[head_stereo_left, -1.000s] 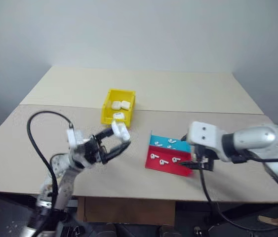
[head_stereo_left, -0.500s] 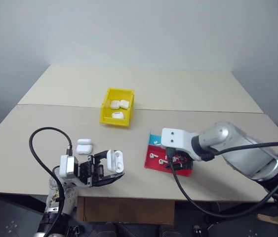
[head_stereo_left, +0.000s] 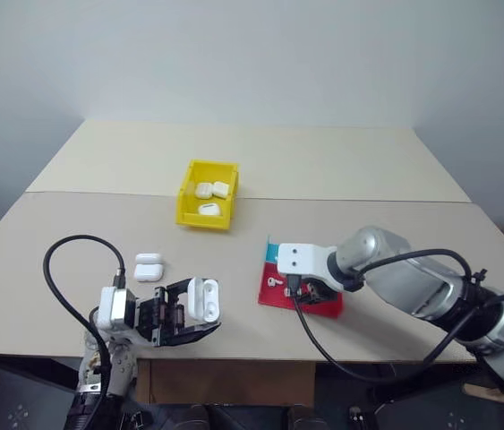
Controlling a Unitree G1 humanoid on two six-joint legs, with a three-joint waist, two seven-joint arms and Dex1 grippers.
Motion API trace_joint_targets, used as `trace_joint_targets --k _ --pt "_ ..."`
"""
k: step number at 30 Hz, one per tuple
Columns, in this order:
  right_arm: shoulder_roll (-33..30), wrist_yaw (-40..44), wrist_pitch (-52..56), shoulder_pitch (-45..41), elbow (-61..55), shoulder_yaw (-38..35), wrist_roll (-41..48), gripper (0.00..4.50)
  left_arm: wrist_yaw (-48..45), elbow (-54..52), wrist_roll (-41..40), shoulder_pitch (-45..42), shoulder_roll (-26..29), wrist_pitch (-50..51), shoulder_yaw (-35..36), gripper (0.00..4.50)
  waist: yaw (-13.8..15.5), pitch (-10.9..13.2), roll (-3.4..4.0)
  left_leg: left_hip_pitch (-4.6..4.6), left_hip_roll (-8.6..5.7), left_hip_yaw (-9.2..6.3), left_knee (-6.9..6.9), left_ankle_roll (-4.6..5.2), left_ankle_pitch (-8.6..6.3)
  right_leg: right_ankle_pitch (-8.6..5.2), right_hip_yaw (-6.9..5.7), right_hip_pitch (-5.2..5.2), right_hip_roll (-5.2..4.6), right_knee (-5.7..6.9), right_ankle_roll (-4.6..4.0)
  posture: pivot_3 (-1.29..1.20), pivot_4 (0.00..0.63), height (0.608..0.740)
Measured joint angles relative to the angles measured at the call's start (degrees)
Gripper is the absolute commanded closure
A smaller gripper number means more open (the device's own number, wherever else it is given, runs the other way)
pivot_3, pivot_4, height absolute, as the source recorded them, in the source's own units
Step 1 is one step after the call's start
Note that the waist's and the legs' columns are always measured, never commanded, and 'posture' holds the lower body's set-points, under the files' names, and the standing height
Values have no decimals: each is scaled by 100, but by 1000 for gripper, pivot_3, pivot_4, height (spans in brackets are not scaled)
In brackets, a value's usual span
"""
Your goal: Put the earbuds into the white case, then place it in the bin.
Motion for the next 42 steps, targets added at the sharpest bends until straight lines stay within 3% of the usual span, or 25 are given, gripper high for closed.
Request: trace_joint_targets --k 12,15,42 --pt "420 243 -330 -4 467 32 -342 1777 173 -344 167 310 95 4 46 1719 0 0 0 4 2 0 0 0 0 -7 -1 -8 2 24 -7 0 150 740" --pt "470 286 -425 -4 567 32 -439 2383 271 -434 212 404 104 5 48 1719 -2 0 0 3 2 0 0 0 0 -7 -1 -8 2 24 -7 0 150 740" --pt "637 616 -732 209 795 33 -832 2383 720 -669 482 645 249 4 45 1719 0 0 1 6 5 0 -1 0 0 -8 -2 -9 5 27 -10 0 150 740"
